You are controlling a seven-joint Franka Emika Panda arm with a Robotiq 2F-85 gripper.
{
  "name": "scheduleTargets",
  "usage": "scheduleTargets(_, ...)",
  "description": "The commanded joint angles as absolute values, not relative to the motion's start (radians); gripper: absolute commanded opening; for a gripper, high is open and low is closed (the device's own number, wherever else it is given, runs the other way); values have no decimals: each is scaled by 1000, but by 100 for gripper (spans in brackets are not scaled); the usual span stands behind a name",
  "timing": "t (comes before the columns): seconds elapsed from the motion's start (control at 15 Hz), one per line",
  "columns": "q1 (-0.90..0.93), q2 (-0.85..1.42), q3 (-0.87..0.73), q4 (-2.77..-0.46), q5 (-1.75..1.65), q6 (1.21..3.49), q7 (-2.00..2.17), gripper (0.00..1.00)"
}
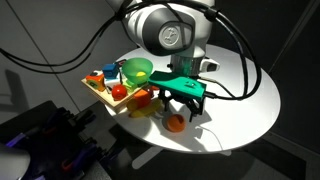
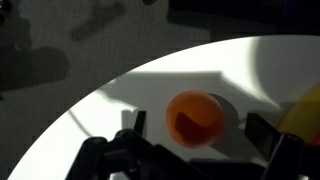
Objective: Put the orange in the box
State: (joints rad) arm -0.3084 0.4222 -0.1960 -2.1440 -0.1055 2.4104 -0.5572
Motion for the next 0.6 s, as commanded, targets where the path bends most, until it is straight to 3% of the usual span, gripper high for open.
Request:
scheduleTargets(0.0,-340,452,-159,-2136,-107,2462,-597,100)
scheduleTargets(0.53,-357,510,-139,-2136,-112,2550,-603,100)
